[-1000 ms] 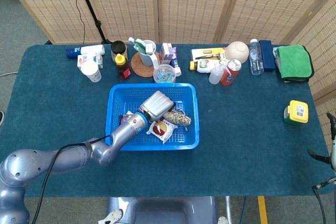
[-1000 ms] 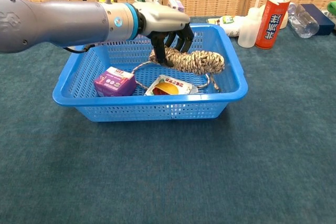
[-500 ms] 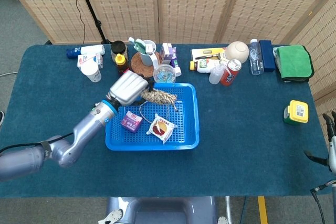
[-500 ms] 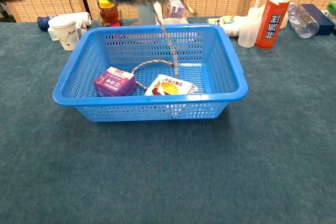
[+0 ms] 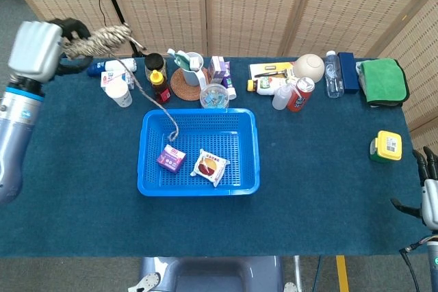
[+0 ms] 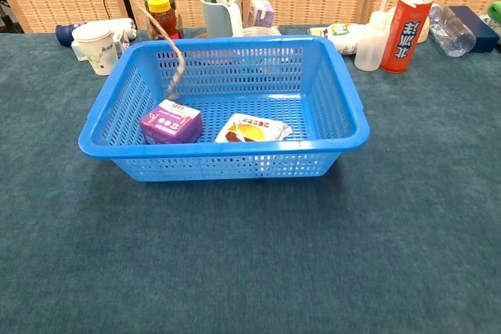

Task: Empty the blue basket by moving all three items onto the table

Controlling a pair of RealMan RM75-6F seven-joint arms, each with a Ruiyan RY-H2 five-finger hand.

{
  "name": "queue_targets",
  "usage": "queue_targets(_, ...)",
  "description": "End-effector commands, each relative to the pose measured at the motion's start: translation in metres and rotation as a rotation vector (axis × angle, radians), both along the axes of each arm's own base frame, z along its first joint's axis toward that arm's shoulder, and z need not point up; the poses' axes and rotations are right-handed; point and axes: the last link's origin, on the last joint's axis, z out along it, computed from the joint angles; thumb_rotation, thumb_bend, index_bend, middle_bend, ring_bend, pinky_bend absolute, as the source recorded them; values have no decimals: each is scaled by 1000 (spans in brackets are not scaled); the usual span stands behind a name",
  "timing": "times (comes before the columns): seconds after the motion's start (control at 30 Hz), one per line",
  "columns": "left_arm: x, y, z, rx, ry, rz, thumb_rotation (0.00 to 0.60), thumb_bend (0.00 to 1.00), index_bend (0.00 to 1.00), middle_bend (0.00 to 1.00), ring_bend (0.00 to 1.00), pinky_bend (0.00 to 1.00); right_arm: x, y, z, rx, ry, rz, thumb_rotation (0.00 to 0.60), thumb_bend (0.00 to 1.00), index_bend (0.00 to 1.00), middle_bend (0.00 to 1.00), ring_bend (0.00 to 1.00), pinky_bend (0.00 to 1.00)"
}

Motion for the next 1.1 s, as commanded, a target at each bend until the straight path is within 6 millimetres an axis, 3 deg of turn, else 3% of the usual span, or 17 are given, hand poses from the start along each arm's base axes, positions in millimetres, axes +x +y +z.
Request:
queue_targets(0.03, -22, 3, 44, 113, -48, 59, 600, 379, 705, 524, 499, 588, 0, 0, -1, 5, 1, 1, 600, 0, 0, 0, 0, 0)
queue_targets(0.17, -37, 5, 46, 106, -38, 107, 600, 378, 705, 523, 499, 588, 1, -1, -4, 16, 3, 0, 600, 0, 0, 0, 0, 0)
queue_targets(0.4, -56, 12, 11, 4, -10, 159, 600, 378, 705, 523, 498, 588, 1, -1, -8, 31, 5, -2, 600, 0, 0, 0, 0, 0)
queue_targets(0.5, -68, 16, 6, 6, 26, 198, 600, 377, 705, 523, 498, 588, 1, -1, -8, 30, 6, -3, 600, 0, 0, 0, 0, 0)
queue_targets(0.63, -100, 22, -9, -13, 102, 302, 600, 377, 705, 523, 498, 588, -1, -3, -10, 38, 7, -9, 600, 0, 0, 0, 0, 0)
queue_targets(0.77, -107, 24, -33, -69, 120, 312, 600, 377, 704, 523, 496, 588, -1, -3, -11, 45, 6, -9, 600, 0, 0, 0, 0, 0)
queue_targets(0.9, -100, 26, -62, -132, 138, 281, 600, 377, 677, 507, 447, 588, -1, -3, -11, 46, 3, -12, 600, 0, 0, 0, 0, 0)
queue_targets(0.93, -98, 26, -69, -153, 143, 279, 600, 375, 647, 482, 417, 578, -1, -3, -10, 45, 2, -13, 600, 0, 0, 0, 0, 0)
queue_targets(0.97, -96, 26, -76, -187, 145, 280, 600, 364, 550, 396, 335, 527, -1, -3, -10, 43, 2, -13, 600, 0, 0, 0, 0, 0)
queue_targets(1.0, -93, 24, -84, -239, 140, 285, 600, 347, 385, 249, 209, 424, -1, -3, -9, 41, 2, -13, 600, 0, 0, 0, 0, 0)
queue_targets(1.07, -87, 22, -92, -301, 127, 288, 600, 314, 105, 45, 38, 205, -1, -3, -9, 39, 1, -15, 600, 0, 0, 0, 0, 0)
queue_targets(1.1, -84, 21, -93, -313, 130, 283, 600, 296, 20, 1, 0, 105, -2, -3, -9, 38, 0, -16, 600, 0, 0, 0, 0, 0)
